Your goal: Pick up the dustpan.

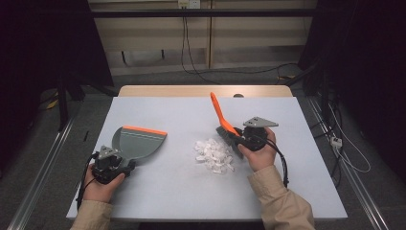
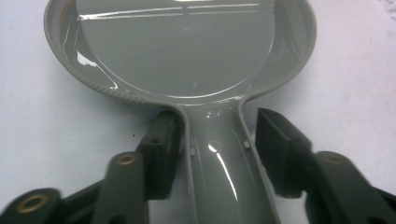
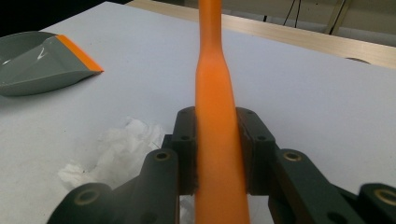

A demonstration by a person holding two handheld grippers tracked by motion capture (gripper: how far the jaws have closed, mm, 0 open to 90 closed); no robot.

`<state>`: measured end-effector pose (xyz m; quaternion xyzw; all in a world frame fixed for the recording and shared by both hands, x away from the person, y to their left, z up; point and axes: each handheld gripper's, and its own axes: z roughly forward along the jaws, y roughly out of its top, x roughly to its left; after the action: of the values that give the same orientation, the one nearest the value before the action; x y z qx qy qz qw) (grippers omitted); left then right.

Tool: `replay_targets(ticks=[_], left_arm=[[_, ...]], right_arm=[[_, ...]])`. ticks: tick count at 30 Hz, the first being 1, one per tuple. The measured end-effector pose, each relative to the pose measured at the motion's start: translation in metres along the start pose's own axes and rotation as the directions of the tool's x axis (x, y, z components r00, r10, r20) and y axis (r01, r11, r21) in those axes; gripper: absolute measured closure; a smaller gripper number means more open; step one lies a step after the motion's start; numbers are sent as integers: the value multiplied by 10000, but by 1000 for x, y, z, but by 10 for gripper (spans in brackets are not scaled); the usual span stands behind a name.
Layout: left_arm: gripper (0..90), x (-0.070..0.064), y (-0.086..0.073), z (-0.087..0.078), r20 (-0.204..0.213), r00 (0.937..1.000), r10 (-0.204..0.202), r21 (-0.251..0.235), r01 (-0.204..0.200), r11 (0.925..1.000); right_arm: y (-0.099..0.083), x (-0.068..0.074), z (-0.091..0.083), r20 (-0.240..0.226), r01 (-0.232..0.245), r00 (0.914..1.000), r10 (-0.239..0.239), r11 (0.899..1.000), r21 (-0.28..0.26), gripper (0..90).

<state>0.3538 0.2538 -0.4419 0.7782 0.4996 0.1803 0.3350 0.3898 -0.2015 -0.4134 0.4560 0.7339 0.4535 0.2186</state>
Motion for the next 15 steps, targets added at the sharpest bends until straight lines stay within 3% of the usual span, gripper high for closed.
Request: replay_targets(ticks=[4, 11, 15], left_arm=[[617, 2, 0, 1, -92, 10000, 38, 39, -37, 10000], [625, 6, 2, -4, 72, 9999, 133, 48, -133, 9999], [625, 5, 5, -12, 231, 9993, 283, -199, -278, 9994]], right_arm=[[0, 0, 0, 28, 7, 10000, -7, 10000, -11, 718], [-1, 1, 1, 50, 87, 9999, -87, 10000, 24, 718], [-2, -1, 1, 102, 98, 9999, -98, 9999, -31, 718]])
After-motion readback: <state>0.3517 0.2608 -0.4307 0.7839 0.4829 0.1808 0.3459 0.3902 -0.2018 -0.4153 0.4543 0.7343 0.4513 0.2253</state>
